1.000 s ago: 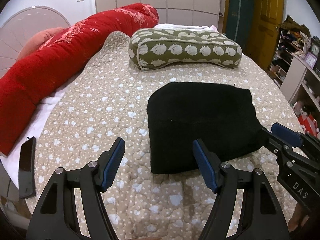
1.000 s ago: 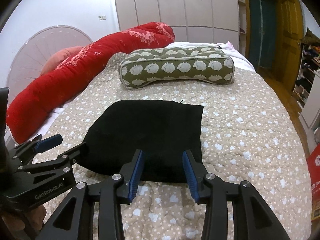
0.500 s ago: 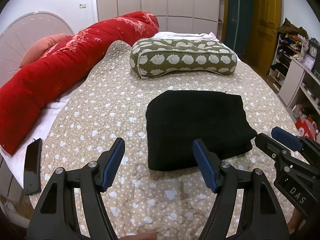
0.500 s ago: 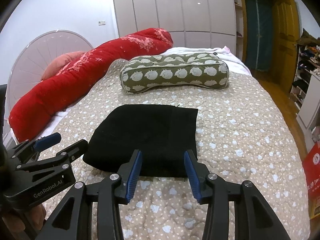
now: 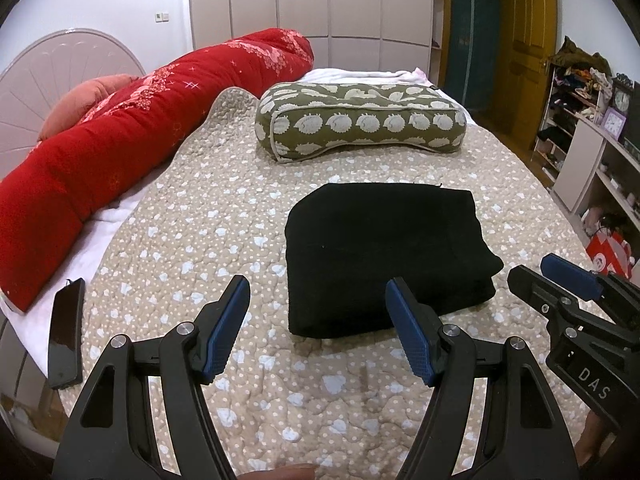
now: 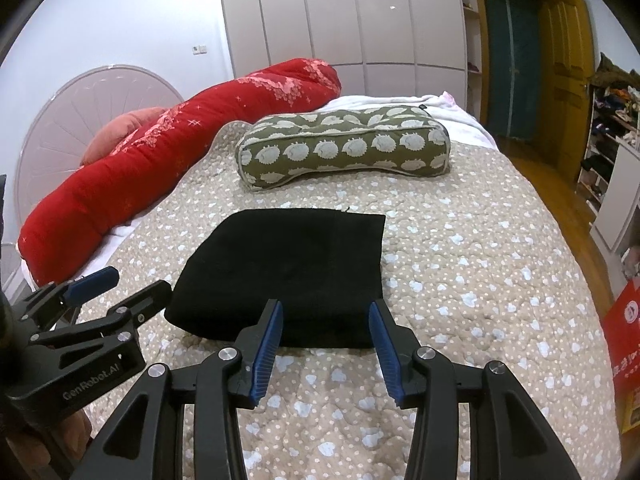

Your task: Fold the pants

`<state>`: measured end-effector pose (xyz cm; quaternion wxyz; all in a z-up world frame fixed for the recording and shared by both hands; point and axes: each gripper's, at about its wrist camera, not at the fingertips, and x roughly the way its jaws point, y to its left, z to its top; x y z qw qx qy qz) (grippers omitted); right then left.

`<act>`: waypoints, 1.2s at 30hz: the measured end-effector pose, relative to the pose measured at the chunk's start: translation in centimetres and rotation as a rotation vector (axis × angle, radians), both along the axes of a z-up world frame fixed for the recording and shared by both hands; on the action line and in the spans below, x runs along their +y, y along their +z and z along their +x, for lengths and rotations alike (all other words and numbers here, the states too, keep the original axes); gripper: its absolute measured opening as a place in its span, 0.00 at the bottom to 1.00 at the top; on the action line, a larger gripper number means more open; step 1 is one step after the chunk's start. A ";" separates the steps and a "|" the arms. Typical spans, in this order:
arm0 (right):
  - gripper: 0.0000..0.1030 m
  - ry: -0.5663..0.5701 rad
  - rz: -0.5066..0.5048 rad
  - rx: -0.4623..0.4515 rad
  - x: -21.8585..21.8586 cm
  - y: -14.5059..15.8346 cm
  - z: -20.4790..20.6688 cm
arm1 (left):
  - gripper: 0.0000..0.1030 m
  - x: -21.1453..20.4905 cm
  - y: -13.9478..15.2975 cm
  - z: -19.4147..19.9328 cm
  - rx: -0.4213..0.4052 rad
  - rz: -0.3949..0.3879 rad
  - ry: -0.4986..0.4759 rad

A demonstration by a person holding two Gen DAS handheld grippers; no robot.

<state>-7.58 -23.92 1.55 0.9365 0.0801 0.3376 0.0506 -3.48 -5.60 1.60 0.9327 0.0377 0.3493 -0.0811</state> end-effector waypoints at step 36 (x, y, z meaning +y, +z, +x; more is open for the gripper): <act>0.42 0.000 0.007 0.014 -0.4 -0.7 0.5 | 0.69 0.6 -0.5 0.3 0.012 -0.019 0.008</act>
